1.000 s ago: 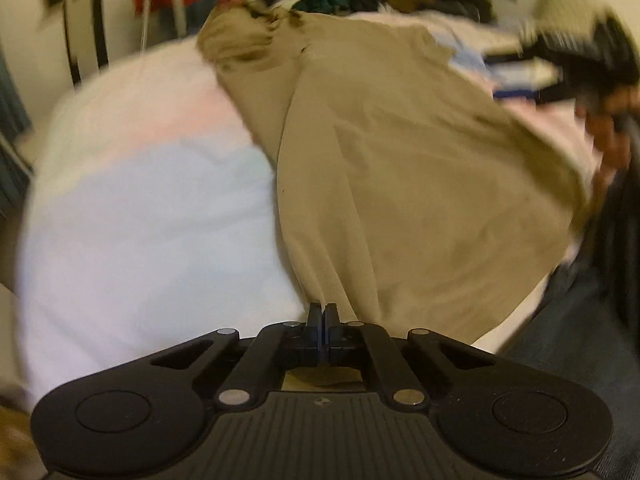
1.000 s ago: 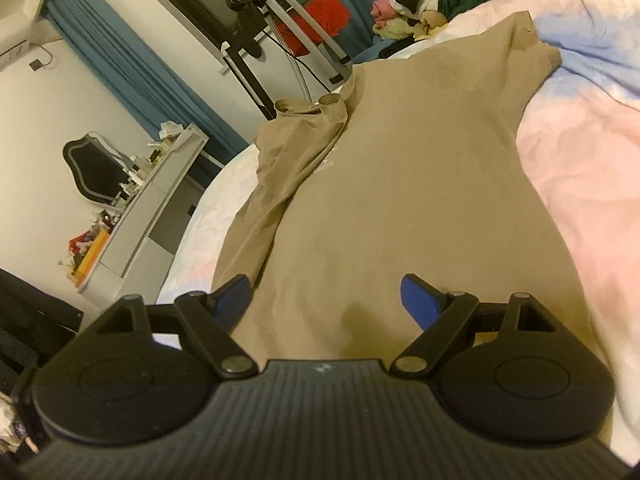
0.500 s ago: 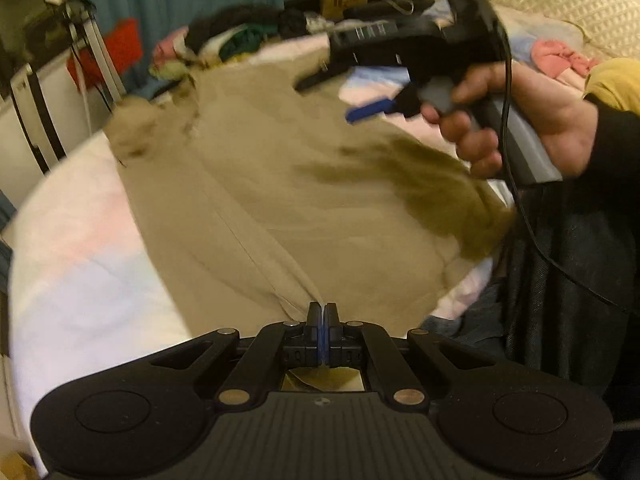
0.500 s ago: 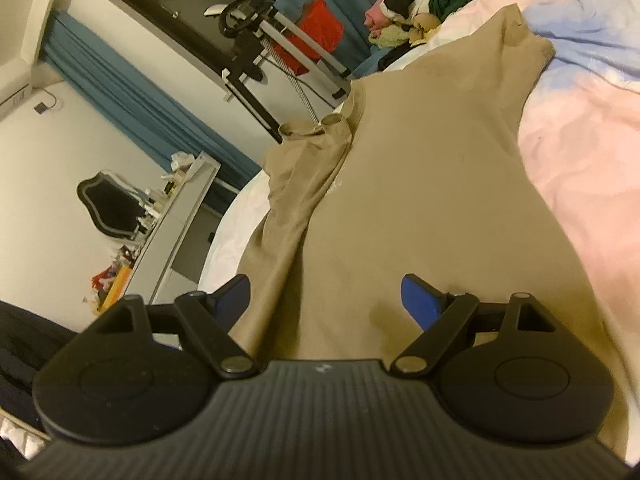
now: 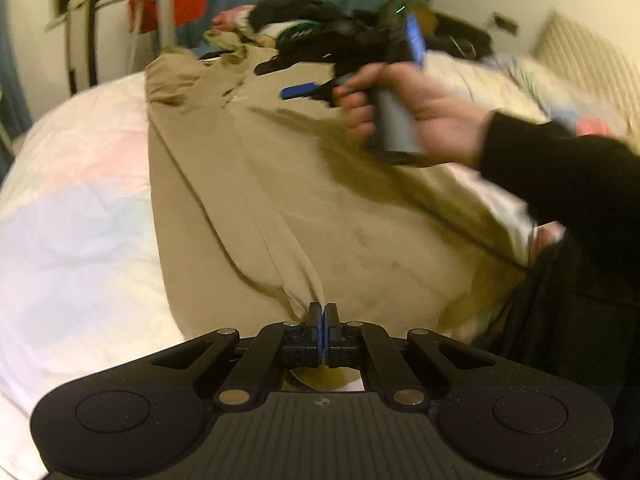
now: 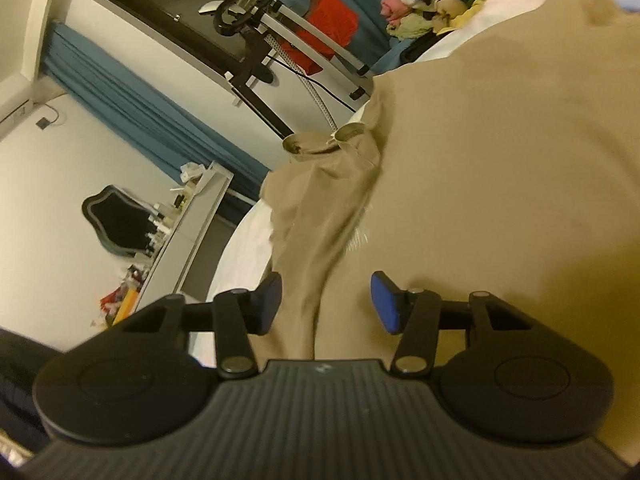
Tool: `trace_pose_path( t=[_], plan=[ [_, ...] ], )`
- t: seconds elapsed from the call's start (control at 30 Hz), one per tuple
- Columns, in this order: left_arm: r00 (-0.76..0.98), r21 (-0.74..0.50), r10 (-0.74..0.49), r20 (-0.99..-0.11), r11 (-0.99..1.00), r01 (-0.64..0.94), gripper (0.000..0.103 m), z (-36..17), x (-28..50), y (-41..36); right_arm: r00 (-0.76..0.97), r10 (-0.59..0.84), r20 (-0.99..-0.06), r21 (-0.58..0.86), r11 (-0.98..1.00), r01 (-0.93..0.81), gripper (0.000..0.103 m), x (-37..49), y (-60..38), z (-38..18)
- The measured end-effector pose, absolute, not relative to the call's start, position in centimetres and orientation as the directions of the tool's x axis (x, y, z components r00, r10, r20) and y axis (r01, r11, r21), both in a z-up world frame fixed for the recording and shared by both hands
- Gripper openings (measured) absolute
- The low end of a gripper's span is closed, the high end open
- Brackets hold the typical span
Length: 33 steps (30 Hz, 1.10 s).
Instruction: Fold clothes
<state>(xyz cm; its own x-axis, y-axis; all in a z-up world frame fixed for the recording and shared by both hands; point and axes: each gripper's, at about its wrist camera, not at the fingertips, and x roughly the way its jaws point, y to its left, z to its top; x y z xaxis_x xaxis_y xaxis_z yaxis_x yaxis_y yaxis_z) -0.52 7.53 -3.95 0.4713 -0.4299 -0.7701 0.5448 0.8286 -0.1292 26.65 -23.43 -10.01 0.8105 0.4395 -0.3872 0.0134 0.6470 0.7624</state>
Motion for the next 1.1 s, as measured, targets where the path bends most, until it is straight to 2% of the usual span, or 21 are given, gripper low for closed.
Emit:
trace_pose_path(
  t=[0.17, 0.27, 0.43, 0.5, 0.57, 0.63, 0.77, 0.97, 1.0, 1.03, 1.07, 1.1],
  plan=[
    [0.485, -0.159, -0.443, -0.754, 0.840, 0.519, 0.001, -5.0, -0.3, 7.4, 0.826, 0.407, -0.390, 0.776, 0.628, 0.057, 0.053, 33.0, -21.5, -12.0],
    [0.444, -0.237, -0.483, -0.755, 0.832, 0.502, 0.001, -6.0, 0.4, 7.4, 0.852, 0.373, -0.367, 0.780, 0.623, 0.063, 0.054, 35.0, -20.7, -12.2],
    [0.375, -0.251, -0.453, -0.809, 0.843, 0.476, 0.002, -8.8, 2.1, 5.7, 0.868, 0.315, -0.384, 0.740, 0.667, 0.085, 0.054, 35.9, -20.6, -11.9],
    [0.353, -0.261, -0.462, -0.814, 0.833, 0.487, 0.008, -9.0, 2.5, 5.3, 0.869, 0.285, -0.404, 0.713, 0.694, 0.103, 0.054, 35.6, -20.9, -11.4],
    [0.366, -0.261, -0.463, -0.808, 0.836, 0.482, 0.032, -8.4, 2.7, 5.3, 0.881, 0.257, -0.397, 0.704, 0.701, 0.113, 0.054, 35.0, -21.5, -10.6],
    [0.414, -0.247, -0.443, -0.795, 0.861, 0.445, 0.050, -7.4, 2.8, 5.8, 0.886, 0.253, -0.389, 0.705, 0.700, 0.110, 0.054, 34.8, -21.7, -9.8],
    [0.550, -0.242, -0.406, -0.730, 0.906, 0.347, 0.062, -5.6, 3.0, 7.2, 0.860, 0.290, -0.421, 0.685, 0.723, 0.091, 0.054, 36.0, -20.8, -8.3],
    [0.656, -0.209, -0.328, -0.680, 0.944, 0.256, 0.062, -6.1, 2.8, 7.8, 0.819, 0.254, -0.515, 0.567, 0.818, 0.103, 0.052, 38.2, -18.1, -8.6],
    [0.662, -0.211, -0.327, -0.675, 0.945, 0.251, 0.062, -6.1, 2.7, 7.7, 0.811, 0.248, -0.530, 0.549, 0.829, 0.104, 0.050, 38.6, -17.7, -8.8],
    [0.661, -0.225, -0.334, -0.672, 0.942, 0.248, 0.062, -6.1, 2.8, 7.7, 0.799, 0.249, -0.548, 0.530, 0.842, 0.102, 0.025, 38.9, -17.5, -9.0],
    [0.661, -0.239, -0.342, -0.668, 0.940, 0.245, 0.062, -6.1, 2.8, 7.7, 0.794, 0.230, -0.563, 0.500, 0.859, 0.105, 0.011, 38.9, -17.2, -8.9],
    [0.657, -0.256, -0.348, -0.669, 0.937, 0.237, 0.062, -6.2, 3.1, 7.8, 0.791, 0.208, -0.576, 0.468, 0.877, 0.110, 0.005, 38.9, -17.0, -8.8]
  ],
)
